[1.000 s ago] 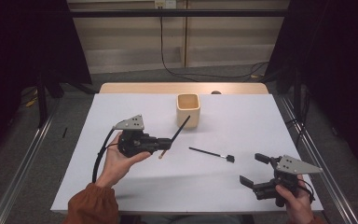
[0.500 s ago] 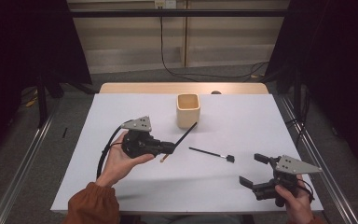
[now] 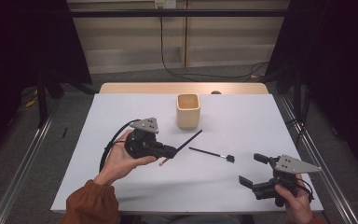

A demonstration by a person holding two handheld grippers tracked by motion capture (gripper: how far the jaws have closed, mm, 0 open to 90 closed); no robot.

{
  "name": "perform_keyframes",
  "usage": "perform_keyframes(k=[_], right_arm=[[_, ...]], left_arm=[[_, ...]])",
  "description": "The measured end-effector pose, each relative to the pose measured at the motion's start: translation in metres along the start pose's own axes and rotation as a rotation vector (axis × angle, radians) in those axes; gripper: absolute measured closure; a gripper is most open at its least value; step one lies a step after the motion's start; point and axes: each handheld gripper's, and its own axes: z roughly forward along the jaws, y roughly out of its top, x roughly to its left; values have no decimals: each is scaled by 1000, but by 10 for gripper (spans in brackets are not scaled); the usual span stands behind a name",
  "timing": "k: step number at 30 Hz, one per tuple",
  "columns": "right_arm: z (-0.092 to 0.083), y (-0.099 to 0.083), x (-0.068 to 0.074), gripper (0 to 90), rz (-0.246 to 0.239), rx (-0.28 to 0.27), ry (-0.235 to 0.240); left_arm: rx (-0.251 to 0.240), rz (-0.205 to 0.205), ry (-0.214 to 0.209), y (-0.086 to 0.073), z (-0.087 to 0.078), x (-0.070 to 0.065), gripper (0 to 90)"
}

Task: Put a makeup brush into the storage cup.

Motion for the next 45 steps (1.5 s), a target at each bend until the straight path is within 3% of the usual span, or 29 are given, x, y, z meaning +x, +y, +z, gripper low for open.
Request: perform_keyframes(k=[4,5,20,23,30,37,43,45], right_arm=[[-1,0,1,0,-5,0,6],[-1,0,0,0,-3,1,8],[1,0,1,0,-8,7,17],[1,0,2,0,-8,8,18],[1,0,1,0,-6,13,21],[1,0,1,1,-7,9,23],[0,0,2,1,-7,5,34],[0,1,2,1,-5,1,34]], left_arm=[[67,13,2,0,4,-1,835],[96,32,5,-1,5,-1,835],[256,53,-1,3,7,-5,834],[296,79,19,4,10,-6,834],[400,120,9,7,14,-7,834],[461,140,33,12,18,-7,834],[496,128,21,10,25,-6,834],[503,143,14,10,25,-4,834]])
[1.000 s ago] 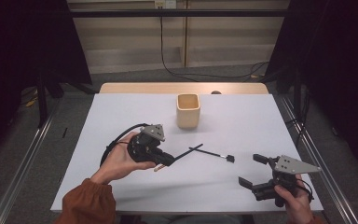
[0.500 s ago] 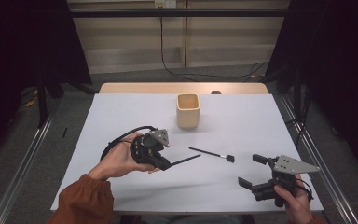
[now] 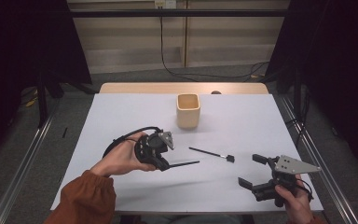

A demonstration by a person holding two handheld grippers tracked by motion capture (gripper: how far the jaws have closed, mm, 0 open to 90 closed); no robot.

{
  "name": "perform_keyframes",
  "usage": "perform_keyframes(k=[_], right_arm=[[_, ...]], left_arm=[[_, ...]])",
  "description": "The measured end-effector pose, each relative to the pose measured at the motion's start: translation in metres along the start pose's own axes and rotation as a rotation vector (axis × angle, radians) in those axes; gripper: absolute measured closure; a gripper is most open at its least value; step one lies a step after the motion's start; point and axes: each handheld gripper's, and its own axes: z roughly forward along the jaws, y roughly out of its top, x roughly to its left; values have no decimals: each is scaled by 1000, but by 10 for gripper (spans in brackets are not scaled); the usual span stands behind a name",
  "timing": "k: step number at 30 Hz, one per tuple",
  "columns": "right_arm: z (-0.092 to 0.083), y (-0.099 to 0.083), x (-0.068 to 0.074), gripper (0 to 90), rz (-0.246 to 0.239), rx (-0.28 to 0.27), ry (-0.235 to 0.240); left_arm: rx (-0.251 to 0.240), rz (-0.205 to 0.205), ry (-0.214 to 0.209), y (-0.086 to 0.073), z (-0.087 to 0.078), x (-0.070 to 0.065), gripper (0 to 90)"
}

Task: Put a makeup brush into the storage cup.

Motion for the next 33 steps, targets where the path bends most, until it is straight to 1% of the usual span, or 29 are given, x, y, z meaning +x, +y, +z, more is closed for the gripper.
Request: perform_keyframes(k=[3,4,6,7,8,10,11,13,15,16,17,18,19,20,21,24,26,27,28,29,31,32,33], right_arm=[[-1,1,1,0,-2,-13,-4],[-1,2,1,0,-5,-20,1],[-1,3,1,0,-3,-23,7],[0,3,1,1,0,-24,8],[0,3,0,1,7,-21,8],[0,3,0,1,7,-22,8],[0,3,0,1,8,-31,6],[-1,4,0,1,6,-33,4],[-1,6,-1,1,6,-41,3],[-1,7,-1,2,8,-43,1],[-1,8,-1,1,9,-53,4],[-1,12,-2,1,12,-69,10],[-1,12,-2,1,12,-69,10],[-1,18,-3,0,14,-88,17],[-1,18,-3,0,14,-88,17],[-1,29,-4,0,8,-109,33],[0,42,-7,0,-3,-142,45],[0,42,-7,0,-3,-142,45],[1,46,-7,0,-3,-142,46],[2,52,-7,0,-14,-149,45],[3,55,-6,0,-23,-153,47],[4,58,-5,0,-34,-147,57],[5,61,-5,0,-43,-139,72]], left_arm=[[1,4,-6,0,1,-1,834],[-8,2,-12,-1,2,-2,834],[-1,15,-12,-1,2,-1,834],[-4,13,-11,-2,4,-2,835],[-4,8,-31,-3,4,-1,835],[-7,3,-25,-4,5,-1,835],[-11,-2,-33,-4,6,-1,835],[-11,8,-41,-3,5,0,835],[-18,8,-42,-3,5,-1,835],[-15,5,-49,-3,5,-1,835],[-15,4,-47,-3,5,-1,835],[-16,4,-48,-3,5,-1,835],[-14,5,-50,-3,5,-1,835],[-21,-3,-50,-3,4,-1,835],[-24,-3,-52,-4,3,0,835],[-32,1,-60,-4,1,0,835],[-37,4,-63,-5,1,0,835],[-44,2,-54,-5,0,0,835],[-46,-8,-64,-5,-1,1,835],[-45,-10,-69,-5,0,1,835],[-53,-9,-66,-6,-1,0,835],[-56,-5,-66,-5,-1,0,835],[-66,-12,-68,-5,-1,0,835]])
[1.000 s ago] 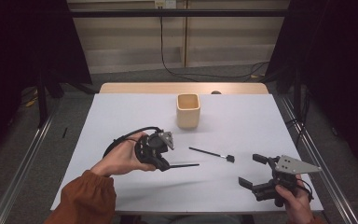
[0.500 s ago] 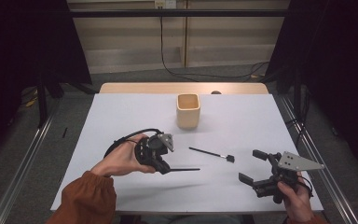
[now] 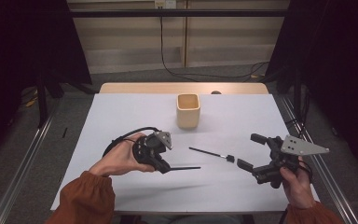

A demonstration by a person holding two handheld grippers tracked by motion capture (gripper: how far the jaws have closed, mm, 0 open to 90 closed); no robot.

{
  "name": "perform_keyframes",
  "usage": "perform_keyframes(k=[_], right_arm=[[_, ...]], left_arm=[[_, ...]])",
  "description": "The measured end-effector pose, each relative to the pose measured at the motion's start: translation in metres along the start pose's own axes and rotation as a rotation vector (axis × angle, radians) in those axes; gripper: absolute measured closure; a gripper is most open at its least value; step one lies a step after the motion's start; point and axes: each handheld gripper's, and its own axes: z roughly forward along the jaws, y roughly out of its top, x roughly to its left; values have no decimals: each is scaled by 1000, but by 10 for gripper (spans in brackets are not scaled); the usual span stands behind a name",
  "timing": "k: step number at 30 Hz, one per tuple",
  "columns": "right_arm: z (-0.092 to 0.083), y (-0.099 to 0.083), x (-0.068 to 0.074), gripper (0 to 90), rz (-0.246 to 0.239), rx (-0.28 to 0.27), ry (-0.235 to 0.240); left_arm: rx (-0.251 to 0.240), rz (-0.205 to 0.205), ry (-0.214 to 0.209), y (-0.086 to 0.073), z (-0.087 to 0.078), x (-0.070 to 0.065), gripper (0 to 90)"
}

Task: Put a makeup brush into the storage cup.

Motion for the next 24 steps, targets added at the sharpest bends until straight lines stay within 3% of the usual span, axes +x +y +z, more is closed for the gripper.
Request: perform_keyframes(k=[2,3,9,14,15,18,21,24], right_arm=[[9,5,-1,0,-5,56,52],[9,5,-1,0,-5,56,52],[33,10,0,0,-24,156,152],[55,17,6,3,-79,266,220],[55,17,6,3,-79,266,220],[66,18,9,23,-128,334,226],[76,22,11,35,-142,366,280],[81,24,13,30,-146,381,292]], left_arm=[[-5,8,-3,1,0,1,835],[4,19,-12,1,0,1,835],[10,24,-15,3,2,0,835],[-11,23,-12,7,1,-3,835],[-15,27,-9,8,0,-3,835],[-15,27,-4,9,1,-3,835],[-5,31,-14,9,1,-2,835],[-16,20,-15,9,1,-2,835]])
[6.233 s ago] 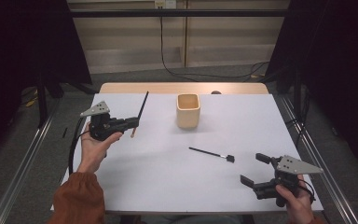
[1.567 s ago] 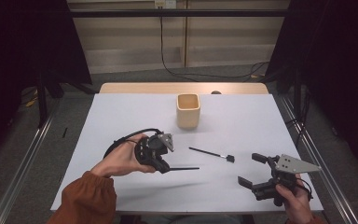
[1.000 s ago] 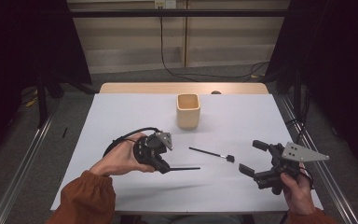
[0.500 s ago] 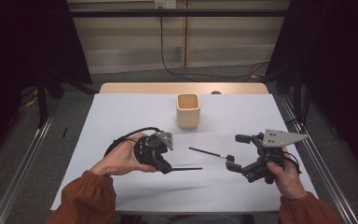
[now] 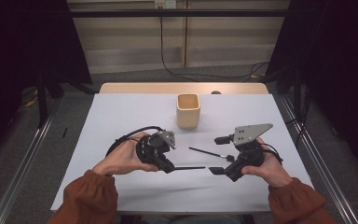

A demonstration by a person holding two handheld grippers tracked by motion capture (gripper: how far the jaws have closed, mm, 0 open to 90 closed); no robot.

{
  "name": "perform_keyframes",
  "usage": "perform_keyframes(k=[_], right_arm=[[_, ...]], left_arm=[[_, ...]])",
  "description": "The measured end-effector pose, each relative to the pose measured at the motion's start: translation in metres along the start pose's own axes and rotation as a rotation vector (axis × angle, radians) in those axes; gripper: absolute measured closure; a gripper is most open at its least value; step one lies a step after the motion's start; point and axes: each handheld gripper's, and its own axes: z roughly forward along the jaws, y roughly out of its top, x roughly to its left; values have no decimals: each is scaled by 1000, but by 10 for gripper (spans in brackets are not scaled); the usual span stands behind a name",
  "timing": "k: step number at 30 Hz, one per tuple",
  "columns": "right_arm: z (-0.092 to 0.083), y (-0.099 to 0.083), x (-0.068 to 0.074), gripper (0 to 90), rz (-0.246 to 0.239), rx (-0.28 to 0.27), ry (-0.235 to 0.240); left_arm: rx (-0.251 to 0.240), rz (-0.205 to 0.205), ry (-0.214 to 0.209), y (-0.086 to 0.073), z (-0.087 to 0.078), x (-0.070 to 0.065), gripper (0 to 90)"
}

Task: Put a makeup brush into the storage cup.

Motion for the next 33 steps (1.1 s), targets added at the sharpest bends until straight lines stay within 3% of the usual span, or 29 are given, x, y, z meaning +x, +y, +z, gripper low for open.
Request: perform_keyframes(k=[3,6,11,22,27,33], right_arm=[[7,7,0,15,-17,33,5],[13,14,1,136,-58,95,62],[24,22,0,143,-75,189,116],[43,34,-3,160,-146,359,102],[56,35,1,147,-194,444,130],[70,37,3,349,-243,502,171]], left_arm=[[-10,-2,0,0,0,0,835],[-7,4,2,0,0,0,835],[-10,2,1,0,0,-1,835],[-23,-2,11,0,0,1,835],[-29,-2,7,1,0,1,835],[-41,-3,-2,1,1,1,835]])
